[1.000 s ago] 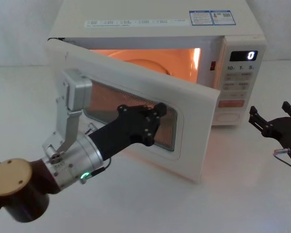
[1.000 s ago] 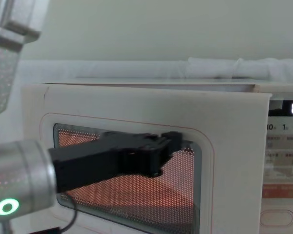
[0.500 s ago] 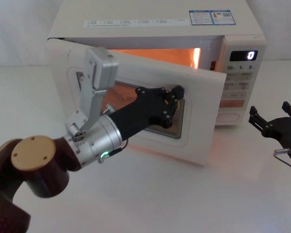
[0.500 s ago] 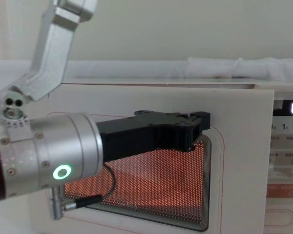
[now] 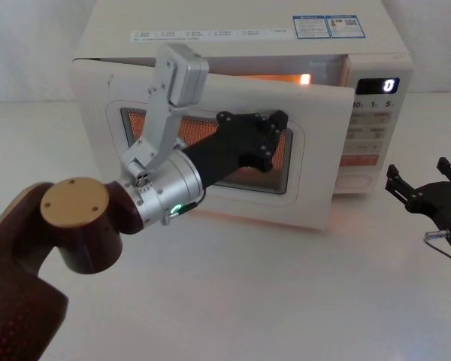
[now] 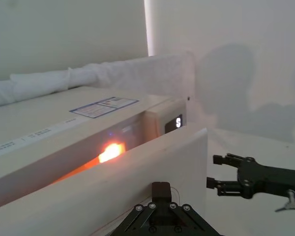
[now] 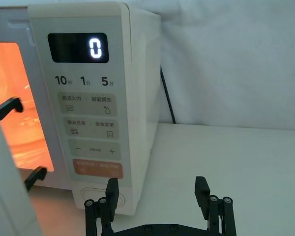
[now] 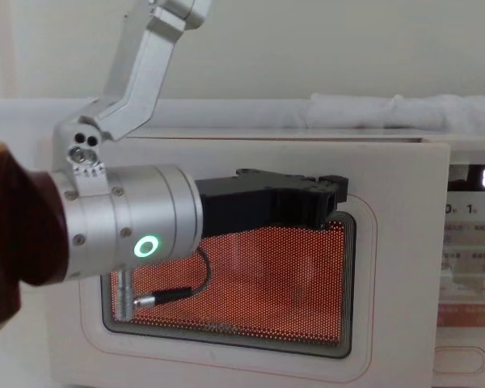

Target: Press the button to open the microwave door with one hand; close the microwave door with the other hand.

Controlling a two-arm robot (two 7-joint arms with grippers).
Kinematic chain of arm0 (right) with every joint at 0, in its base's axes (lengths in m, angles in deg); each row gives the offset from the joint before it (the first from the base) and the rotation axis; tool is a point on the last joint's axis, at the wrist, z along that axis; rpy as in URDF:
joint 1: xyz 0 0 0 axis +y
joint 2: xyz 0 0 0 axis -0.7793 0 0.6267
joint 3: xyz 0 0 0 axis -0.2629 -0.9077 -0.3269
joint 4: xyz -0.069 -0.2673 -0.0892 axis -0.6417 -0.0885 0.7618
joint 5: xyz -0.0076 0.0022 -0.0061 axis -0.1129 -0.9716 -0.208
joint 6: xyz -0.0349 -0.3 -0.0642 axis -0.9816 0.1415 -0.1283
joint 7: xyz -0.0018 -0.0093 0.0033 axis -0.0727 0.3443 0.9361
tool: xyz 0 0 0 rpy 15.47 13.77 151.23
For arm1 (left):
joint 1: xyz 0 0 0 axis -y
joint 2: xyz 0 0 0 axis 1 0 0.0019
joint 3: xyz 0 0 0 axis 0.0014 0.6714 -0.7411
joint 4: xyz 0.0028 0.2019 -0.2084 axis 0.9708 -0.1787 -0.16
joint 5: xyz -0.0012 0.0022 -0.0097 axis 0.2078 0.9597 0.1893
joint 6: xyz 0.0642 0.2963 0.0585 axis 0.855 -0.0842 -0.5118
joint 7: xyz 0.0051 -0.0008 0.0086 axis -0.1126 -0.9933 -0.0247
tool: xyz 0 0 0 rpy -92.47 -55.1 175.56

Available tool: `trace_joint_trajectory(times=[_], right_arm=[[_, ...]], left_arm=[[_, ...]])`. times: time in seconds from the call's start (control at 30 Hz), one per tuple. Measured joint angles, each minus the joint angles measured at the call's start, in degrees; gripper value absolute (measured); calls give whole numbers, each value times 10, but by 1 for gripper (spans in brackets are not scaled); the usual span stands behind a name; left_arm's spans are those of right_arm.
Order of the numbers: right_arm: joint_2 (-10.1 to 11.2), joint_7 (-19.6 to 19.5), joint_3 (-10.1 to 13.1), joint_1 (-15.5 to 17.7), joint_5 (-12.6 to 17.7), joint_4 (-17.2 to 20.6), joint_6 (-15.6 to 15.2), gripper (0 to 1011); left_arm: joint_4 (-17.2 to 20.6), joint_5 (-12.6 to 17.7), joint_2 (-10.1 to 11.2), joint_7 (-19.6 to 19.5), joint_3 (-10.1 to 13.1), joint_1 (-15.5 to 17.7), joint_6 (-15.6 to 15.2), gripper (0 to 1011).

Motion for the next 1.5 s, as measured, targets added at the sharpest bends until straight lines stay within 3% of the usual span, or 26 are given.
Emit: trace_joint_trajectory(times=[0.4, 0.93, 1.5], right_arm=[[0, 0, 0, 0, 0, 0, 0, 1002], [0, 0, 0, 0, 0, 0, 0, 1002], [0, 0, 0, 0, 0, 0, 0, 1002]], left_arm=[[-19, 11, -30, 17, 1, 19, -15, 0], [-56, -10, -72, 35, -7, 40, -47, 0], [-78, -16, -81, 43, -9, 56, -53, 0]])
